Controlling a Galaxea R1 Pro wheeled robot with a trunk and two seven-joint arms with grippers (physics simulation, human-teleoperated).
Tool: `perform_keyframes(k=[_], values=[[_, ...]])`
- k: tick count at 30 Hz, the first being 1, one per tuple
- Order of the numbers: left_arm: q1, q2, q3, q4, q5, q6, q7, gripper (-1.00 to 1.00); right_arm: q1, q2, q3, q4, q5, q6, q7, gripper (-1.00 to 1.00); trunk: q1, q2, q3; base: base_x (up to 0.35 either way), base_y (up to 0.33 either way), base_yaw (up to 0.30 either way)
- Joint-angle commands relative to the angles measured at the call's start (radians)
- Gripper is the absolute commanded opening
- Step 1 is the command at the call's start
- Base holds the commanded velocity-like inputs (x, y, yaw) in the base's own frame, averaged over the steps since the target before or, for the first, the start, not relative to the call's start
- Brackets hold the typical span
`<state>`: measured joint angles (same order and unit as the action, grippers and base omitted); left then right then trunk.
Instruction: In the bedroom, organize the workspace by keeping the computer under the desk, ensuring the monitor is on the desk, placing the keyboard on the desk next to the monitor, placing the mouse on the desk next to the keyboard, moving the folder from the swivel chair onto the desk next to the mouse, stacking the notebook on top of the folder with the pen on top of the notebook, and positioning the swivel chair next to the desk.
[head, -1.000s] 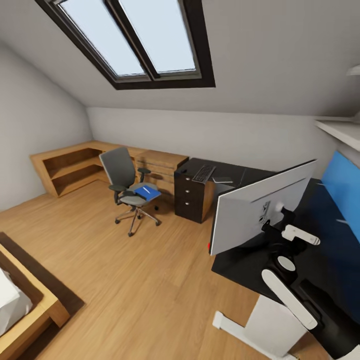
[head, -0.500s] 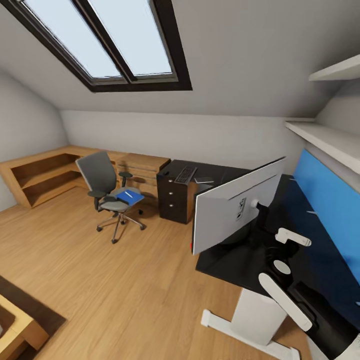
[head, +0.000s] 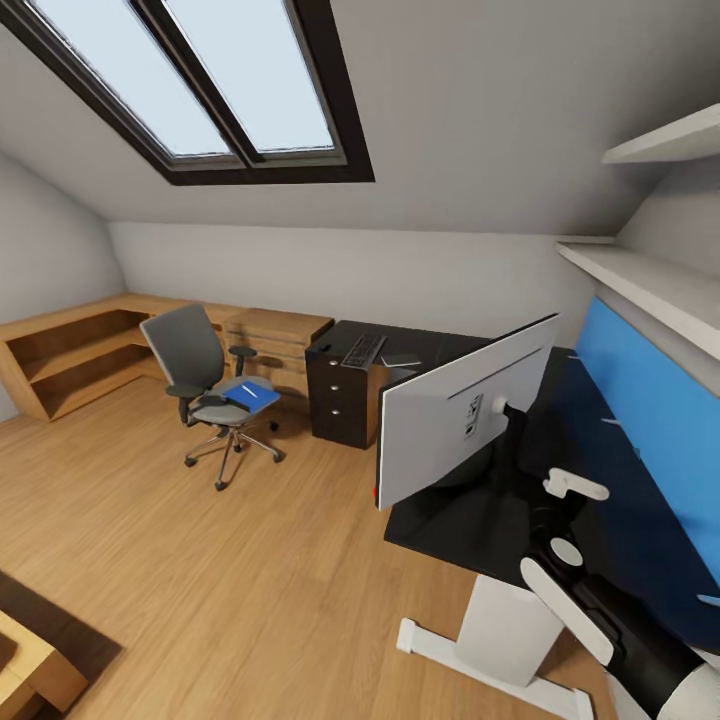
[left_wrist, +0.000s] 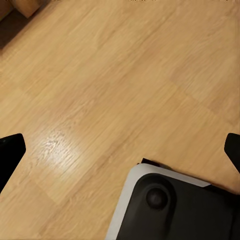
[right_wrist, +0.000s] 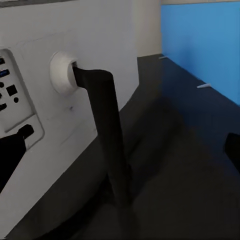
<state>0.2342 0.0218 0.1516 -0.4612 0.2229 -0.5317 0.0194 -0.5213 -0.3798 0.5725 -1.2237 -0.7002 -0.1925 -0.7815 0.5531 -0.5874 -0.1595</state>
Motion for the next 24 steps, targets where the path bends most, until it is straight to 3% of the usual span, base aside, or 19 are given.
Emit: perform_keyframes(k=[1, 6, 18, 24], values=[[0.000, 0.000, -0.001, -0.002, 0.003, -0.002, 0.002, 1.00, -0.002, 0.003, 0.004, 0.000, -0.009, -0.010, -0.003, 1.00, 0.000, -0.002, -0.002, 0.000, 0.000, -0.001], [0.000, 0.000, -0.001, -0.002, 0.003, -0.003, 0.002, 1.00, -0.002, 0.025, 0.002, 0.033, -0.002, -0.016, -0.001, 1.00, 0.000, -0.002, -0.002, 0.000, 0.000, 0.000], [0.000, 0.000, -0.001, -0.002, 0.002, -0.004, 0.002, 1.00, -0.003, 0.052, 0.004, 0.168, 0.156, -0.092, 0.000, 1.00, 0.000, -0.002, -0.002, 0.000, 0.000, 0.000], [0.000, 0.000, -0.001, -0.002, 0.001, -0.004, 0.002, 1.00, -0.004, 0.075, 0.001, 0.238, 0.173, -0.099, 0.041, 1.00, 0.000, -0.002, -0.002, 0.000, 0.000, 0.000]])
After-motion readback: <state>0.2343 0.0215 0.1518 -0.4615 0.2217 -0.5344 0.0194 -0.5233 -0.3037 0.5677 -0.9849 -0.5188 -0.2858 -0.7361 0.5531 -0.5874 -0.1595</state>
